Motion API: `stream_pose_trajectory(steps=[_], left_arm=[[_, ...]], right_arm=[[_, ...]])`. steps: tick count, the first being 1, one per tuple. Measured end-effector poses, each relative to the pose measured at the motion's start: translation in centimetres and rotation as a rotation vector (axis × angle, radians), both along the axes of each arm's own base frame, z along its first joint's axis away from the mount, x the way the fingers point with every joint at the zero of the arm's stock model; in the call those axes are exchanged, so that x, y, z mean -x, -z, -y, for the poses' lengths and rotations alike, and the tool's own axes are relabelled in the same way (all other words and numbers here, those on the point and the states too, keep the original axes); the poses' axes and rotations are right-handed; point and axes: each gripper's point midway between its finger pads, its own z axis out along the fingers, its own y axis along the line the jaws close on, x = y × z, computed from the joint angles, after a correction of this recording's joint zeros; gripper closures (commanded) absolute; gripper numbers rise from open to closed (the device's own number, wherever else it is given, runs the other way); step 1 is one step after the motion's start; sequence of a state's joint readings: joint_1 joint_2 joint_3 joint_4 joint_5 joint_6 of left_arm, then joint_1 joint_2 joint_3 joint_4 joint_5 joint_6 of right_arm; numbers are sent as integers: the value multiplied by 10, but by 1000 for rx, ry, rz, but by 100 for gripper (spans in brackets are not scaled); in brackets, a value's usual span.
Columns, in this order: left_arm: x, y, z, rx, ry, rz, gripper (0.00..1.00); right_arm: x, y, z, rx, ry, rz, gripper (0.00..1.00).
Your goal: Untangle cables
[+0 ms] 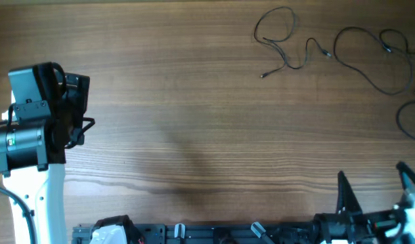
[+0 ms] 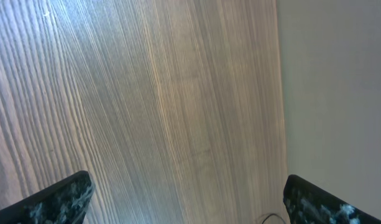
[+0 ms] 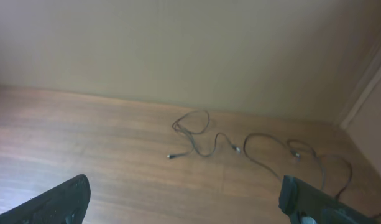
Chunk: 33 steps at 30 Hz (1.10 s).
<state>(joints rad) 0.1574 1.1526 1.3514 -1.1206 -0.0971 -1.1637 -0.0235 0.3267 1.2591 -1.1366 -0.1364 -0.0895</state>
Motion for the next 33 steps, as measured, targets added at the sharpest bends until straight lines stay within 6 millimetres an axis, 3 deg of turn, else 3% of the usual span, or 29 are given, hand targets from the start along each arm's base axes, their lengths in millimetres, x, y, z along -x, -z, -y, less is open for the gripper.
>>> stream_pose_trajectory(steps=[4, 6, 9, 12, 14, 29, 33], left_arm=[[0, 0, 0, 0, 0, 0, 0], [0, 0, 0, 0, 0, 0, 0], [0, 0, 0, 0, 0, 0, 0], [0, 0, 0, 0, 0, -1, 0], [0, 0, 0, 0, 0, -1, 0], [0, 0, 0, 0, 0, -1, 0], [0, 0, 0, 0, 0, -1, 0]], right_arm=[[-15, 27, 1, -2, 4, -76, 0], [-24, 23, 3, 9, 9, -43, 0], [-37, 2, 3, 16, 12, 66, 0], [-40, -22, 3, 17, 13, 166, 0], [-40, -27, 3, 18, 13, 187, 0], [-42, -22, -5, 55, -45, 173, 0], [-57, -7, -5, 55, -46, 153, 0]])
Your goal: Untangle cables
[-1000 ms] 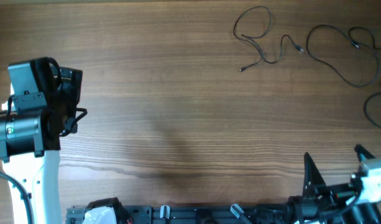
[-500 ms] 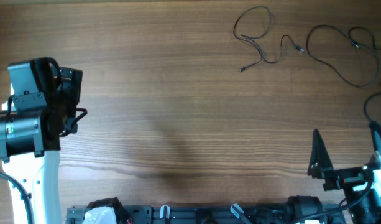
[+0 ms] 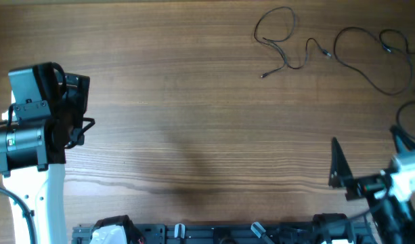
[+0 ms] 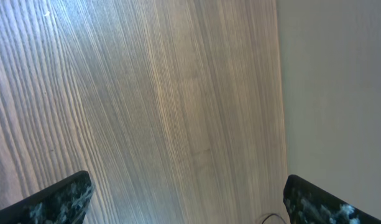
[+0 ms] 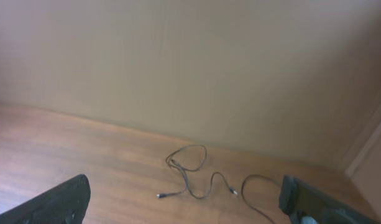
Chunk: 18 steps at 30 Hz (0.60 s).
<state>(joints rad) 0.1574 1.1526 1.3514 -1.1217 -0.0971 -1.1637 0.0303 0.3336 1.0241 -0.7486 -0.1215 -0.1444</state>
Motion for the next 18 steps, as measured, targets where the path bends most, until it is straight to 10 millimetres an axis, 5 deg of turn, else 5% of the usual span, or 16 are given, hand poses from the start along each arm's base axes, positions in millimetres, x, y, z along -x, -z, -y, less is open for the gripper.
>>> stream_pose_trajectory(steps=[8, 18], left_arm=[[0, 0, 0, -1, 0, 0, 0], [0, 0, -1, -3, -2, 0, 0]], right_arm=[[-34, 97, -1, 6, 0, -61, 0], [-65, 159, -2, 6, 0, 15, 0]])
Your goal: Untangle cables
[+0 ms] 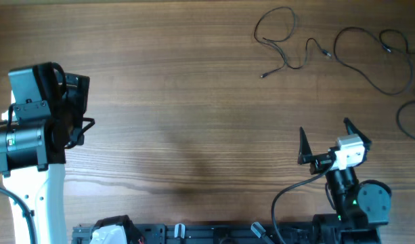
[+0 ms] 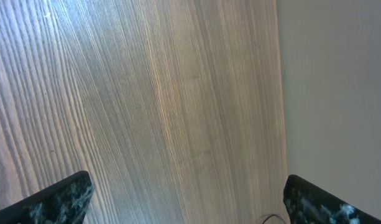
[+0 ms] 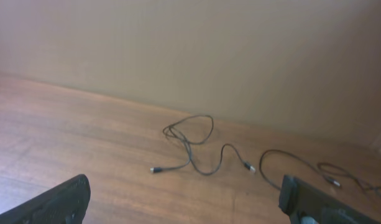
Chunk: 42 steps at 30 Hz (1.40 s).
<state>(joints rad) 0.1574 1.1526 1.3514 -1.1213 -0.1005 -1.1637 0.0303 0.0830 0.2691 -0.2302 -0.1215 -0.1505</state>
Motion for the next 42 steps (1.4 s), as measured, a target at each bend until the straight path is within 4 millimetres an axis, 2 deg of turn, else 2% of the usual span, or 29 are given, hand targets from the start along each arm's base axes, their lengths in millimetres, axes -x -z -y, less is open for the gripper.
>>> stream_pose_trajectory(steps=[5, 9, 15, 20, 35, 42], left_arm=[[0, 0, 0, 0, 0, 0, 0], [0, 0, 0, 0, 0, 0, 0], [0, 0, 0, 0, 0, 0, 0], [0, 0, 0, 0, 0, 0, 0], [0, 0, 0, 0, 0, 0, 0], [0, 0, 0, 0, 0, 0, 0]], right_arm=[[-9, 14, 0, -20, 0, 39, 0], [-11, 35, 0, -50, 3, 28, 0], [-16, 53, 13, -63, 57, 27, 0], [-17, 54, 25, -87, 107, 28, 0], [-17, 54, 26, -108, 109, 26, 0], [-17, 54, 39, -216, 190, 23, 0]])
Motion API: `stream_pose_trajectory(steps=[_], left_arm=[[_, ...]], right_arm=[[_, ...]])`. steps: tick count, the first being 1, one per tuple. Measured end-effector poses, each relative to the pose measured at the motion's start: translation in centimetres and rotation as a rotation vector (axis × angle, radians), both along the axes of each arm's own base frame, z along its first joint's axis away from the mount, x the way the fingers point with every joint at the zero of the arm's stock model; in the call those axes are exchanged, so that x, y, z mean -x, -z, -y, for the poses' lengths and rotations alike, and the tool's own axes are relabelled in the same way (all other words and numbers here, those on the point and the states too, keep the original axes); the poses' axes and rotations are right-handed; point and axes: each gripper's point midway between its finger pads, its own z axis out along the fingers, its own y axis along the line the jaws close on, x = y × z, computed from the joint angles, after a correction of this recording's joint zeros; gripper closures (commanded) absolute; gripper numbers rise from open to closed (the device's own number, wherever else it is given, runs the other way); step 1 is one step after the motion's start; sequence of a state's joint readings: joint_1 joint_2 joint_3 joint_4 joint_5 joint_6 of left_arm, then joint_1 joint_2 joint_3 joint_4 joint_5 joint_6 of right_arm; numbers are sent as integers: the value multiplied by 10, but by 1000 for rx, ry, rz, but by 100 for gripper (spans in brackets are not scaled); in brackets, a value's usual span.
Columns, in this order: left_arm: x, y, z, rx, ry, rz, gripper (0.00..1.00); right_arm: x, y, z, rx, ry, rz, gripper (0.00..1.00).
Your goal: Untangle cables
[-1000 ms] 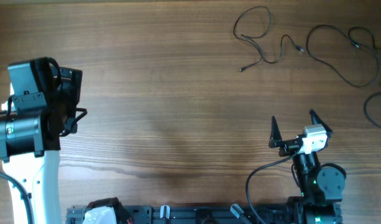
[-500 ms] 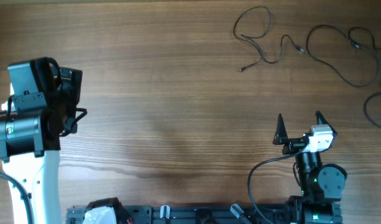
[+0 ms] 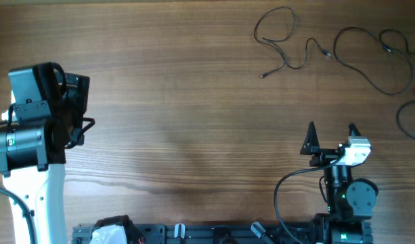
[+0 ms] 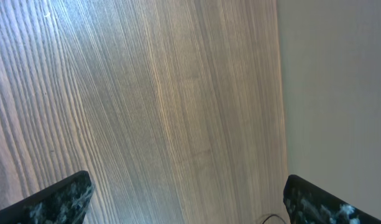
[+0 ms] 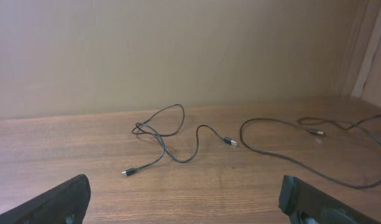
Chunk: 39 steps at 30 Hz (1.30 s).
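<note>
A thin black cable with a loop (image 3: pixel 276 27) lies at the far right of the table, its plug ends loose; it also shows in the right wrist view (image 5: pixel 168 138). Beside it to the right lies a longer black cable (image 3: pixel 369 68), (image 5: pixel 283 148), and a further piece of cable (image 3: pixel 405 123) curves at the right edge. My right gripper (image 3: pixel 332 130), (image 5: pixel 187 202) stands open, well short of the cables and facing them, with nothing between its fingers. My left gripper (image 3: pixel 77 112), (image 4: pixel 187 199) is open at the far left over bare wood.
The wooden table (image 3: pixel 193 102) ends at a beige wall (image 5: pixel 178 50) behind the cables. The left arm's white column (image 3: pixel 51 203) stands at the front left. The arm mounts (image 3: pixel 214 234) line the front edge.
My right gripper has shifted a little to the right and turned to face the far edge squarely. The cables now sit more centred in its wrist view. The left arm has not moved.
My right gripper was open low at the front right corner. It then stood further from the front edge, then further left and forward. Now it faces the cables from mid-table. The cables and the left arm stayed as they were.
</note>
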<state>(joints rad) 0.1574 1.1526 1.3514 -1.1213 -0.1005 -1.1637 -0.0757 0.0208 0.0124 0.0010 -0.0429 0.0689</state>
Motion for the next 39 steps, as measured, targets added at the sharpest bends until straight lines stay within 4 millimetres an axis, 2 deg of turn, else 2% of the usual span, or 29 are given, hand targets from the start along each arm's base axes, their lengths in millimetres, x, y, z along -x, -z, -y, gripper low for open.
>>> stream_pose_trajectory(steps=[24, 27, 32, 36, 39], left_arm=[[3, 0, -3, -15, -10, -10, 0], [27, 1, 2, -28, -6, -45, 0], [63, -9, 15, -79, 35, 54, 0], [102, 0, 17, -119, 51, 160, 0], [127, 15, 18, -170, 90, 220, 0]], right_arm=[[-1, 3, 0, -19, 0, -13, 0], [-1, 4, 0, -19, 0, -15, 0], [-1, 6, 0, -19, 0, -19, 0], [-1, 7, 0, -20, 0, -23, 0], [-1, 7, 0, -20, 0, -26, 0]])
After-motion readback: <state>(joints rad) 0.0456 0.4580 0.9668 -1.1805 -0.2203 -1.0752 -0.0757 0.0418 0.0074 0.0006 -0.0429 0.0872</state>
